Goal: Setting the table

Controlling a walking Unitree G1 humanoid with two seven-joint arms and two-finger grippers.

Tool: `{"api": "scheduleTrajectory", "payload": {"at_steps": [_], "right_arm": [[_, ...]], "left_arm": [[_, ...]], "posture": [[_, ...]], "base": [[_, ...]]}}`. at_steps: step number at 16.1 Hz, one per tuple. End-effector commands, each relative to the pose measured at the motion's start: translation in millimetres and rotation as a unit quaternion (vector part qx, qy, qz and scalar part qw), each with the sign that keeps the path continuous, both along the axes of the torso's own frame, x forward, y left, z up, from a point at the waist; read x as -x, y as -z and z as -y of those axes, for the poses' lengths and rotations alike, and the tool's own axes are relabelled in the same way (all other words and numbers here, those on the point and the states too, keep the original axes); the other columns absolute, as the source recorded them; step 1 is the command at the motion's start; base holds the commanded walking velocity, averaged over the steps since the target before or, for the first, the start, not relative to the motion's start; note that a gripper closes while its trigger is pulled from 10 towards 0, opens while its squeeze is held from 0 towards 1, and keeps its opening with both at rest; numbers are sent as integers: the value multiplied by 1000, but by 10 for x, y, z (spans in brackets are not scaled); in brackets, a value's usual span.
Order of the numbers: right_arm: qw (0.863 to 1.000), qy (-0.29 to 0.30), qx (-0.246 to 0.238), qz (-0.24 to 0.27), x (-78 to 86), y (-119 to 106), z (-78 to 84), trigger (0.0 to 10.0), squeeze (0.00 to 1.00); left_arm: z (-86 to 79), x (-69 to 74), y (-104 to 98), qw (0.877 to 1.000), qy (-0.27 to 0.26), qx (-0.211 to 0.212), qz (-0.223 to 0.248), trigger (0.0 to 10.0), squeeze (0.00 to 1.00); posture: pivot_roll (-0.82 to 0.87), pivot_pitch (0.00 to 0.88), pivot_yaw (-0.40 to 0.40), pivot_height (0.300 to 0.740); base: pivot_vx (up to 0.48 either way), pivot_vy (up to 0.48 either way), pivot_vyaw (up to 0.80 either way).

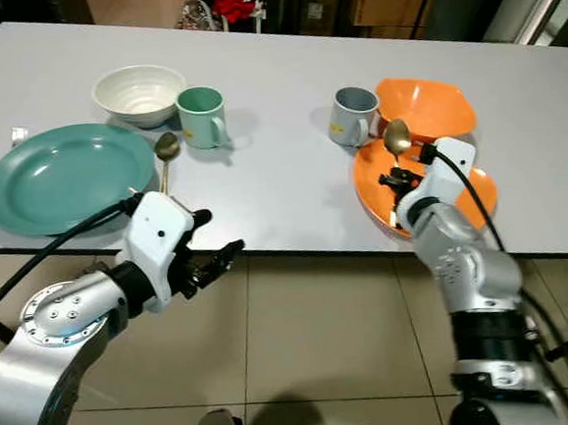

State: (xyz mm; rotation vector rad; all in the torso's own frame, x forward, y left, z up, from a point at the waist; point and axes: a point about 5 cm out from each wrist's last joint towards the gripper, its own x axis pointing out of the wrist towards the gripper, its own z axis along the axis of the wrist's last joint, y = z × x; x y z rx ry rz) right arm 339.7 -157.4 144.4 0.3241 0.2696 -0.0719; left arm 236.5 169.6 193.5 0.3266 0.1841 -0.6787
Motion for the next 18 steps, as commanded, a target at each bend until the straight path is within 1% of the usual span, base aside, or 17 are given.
{"api": "scheduleTrajectory", "payload": {"at_steps": [1, 2, 3, 4, 7, 8, 10, 11, 12, 15, 18], "right_arm": [[1000, 5, 2, -18, -16, 13, 122, 6588, 0], [1000, 5, 7, -26, -37, 16, 171, 10000, 0], [999, -1, 10, -34, -59, 22, 196, 10000, 0], [999, 6, 10, -51, -128, 37, 288, 10000, 0], [997, 20, -18, -76, -180, 82, 385, 10000, 0], [997, 18, -32, -74, -191, 91, 389, 10000, 0], [995, -6, -72, -66, -253, 130, 372, 10000, 0], [994, -28, -75, -68, -284, 160, 344, 10000, 0], [995, -27, -57, -73, -305, 188, 363, 10000, 0], [998, -13, -26, -63, -379, 162, 434, 10000, 0], [998, -9, -12, -68, -419, 192, 476, 10000, 0]], "left_arm": [[57, 8, -26, 1000, 17, 2, 1, 10000, 0], [63, 10, -25, 1000, 19, 1, 0, 10000, 0], [67, 11, -24, 1000, 21, 1, 0, 10000, 0], [86, 16, -23, 1000, 25, 3, -1, 10000, 0], [101, 34, -17, 1000, 29, 3, -3, 10000, 0], [99, 36, -17, 1000, 29, 3, -3, 10000, 0], [85, 37, -18, 1000, 28, 1, -3, 10000, 0], [80, 35, -25, 1000, 29, -1, -3, 10000, 0], [79, 28, -35, 1000, 29, -2, -1, 10000, 0], [74, 24, -48, 1000, 28, -2, 1, 10000, 0], [78, 27, -44, 1000, 31, -3, -1, 10000, 0]], "posture": [[193, 77, -50, 740], [193, 77, -50, 740], [193, 76, -50, 740], [193, 75, -50, 740], [197, 73, -58, 740], [197, 71, -59, 740], [201, 70, -55, 740], [203, 69, -54, 740], [204, 69, -53, 740], [210, 71, -50, 740], [210, 72, -47, 740]], "base": [[0, 0, 0], [0, 0, 0], [0, 0, 0], [0, 0, 0], [0, 0, 0], [0, 0, 0], [0, 0, 0], [0, 0, 0], [0, 0, 0], [0, 0, 0], [0, 0, 0]]}}
